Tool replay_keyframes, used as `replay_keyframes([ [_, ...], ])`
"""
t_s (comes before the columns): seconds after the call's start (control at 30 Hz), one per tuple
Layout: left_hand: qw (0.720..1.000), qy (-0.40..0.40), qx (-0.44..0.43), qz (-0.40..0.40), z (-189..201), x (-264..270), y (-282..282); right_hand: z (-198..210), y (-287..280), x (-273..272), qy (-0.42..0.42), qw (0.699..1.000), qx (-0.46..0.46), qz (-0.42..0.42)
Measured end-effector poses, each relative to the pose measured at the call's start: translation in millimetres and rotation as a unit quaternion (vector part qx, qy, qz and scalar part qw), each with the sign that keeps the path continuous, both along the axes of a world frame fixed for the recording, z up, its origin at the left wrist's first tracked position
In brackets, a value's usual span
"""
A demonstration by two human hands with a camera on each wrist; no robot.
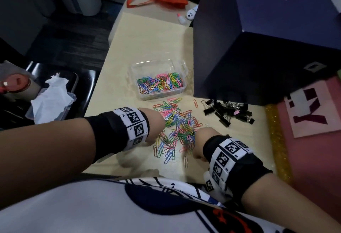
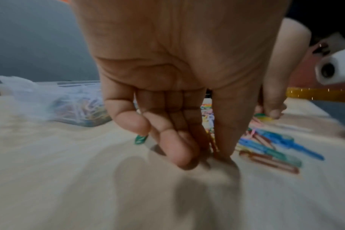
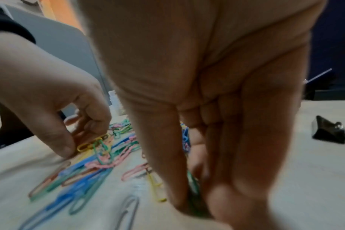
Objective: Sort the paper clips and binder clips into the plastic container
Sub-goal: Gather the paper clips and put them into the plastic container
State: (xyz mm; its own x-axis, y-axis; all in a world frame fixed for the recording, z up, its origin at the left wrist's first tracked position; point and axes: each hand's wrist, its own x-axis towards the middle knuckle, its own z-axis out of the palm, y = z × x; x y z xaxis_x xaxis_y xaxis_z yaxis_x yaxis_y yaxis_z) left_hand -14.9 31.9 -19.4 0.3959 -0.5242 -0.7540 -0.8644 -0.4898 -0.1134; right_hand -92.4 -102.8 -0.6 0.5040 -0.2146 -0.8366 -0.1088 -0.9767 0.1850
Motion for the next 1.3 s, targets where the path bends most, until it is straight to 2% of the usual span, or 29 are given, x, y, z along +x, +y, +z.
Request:
replay_keyframes([
  [0.07,1.0,0.01,-0.019,-0.002,-1,-3,-2,-1,-3,-2,-0.03,0.999,0.013,-0.017],
  [0.17,0.999,0.025,-0.038,0.0,-5,-3,-3,-6,-5,-7,-0.012,0.998,0.042,-0.055],
  [0.3,0.998,0.001,-0.058,-0.009,-15,-9,-4,-20,3,-14,-0.031,0.993,0.068,-0.087],
  [0.47,0.988,-0.023,-0.143,0.044,-14,4,-5,-25,-6,4,-0.133,0.986,0.047,-0.093],
  [0.53,0.979,-0.032,-0.184,0.078,-12,12,-1,-23,-17,9,-0.159,0.98,0.036,-0.117],
  [0.63,0.96,-0.051,-0.237,0.137,-12,22,4,-20,-29,13,-0.212,0.955,0.027,-0.208],
  [0.7,0.954,-0.07,-0.249,0.15,-15,24,5,-20,-26,12,-0.211,0.951,0.031,-0.222],
  [0.87,0.962,-0.076,-0.241,0.107,-28,21,4,-27,-10,17,-0.199,0.961,0.1,-0.165],
  [1.07,0.95,-0.062,-0.279,0.128,-27,27,-1,-19,-24,41,-0.297,0.927,0.126,-0.194],
  [1.3,0.964,-0.033,-0.255,0.061,-26,22,-7,-29,-18,31,-0.256,0.951,0.17,-0.04],
])
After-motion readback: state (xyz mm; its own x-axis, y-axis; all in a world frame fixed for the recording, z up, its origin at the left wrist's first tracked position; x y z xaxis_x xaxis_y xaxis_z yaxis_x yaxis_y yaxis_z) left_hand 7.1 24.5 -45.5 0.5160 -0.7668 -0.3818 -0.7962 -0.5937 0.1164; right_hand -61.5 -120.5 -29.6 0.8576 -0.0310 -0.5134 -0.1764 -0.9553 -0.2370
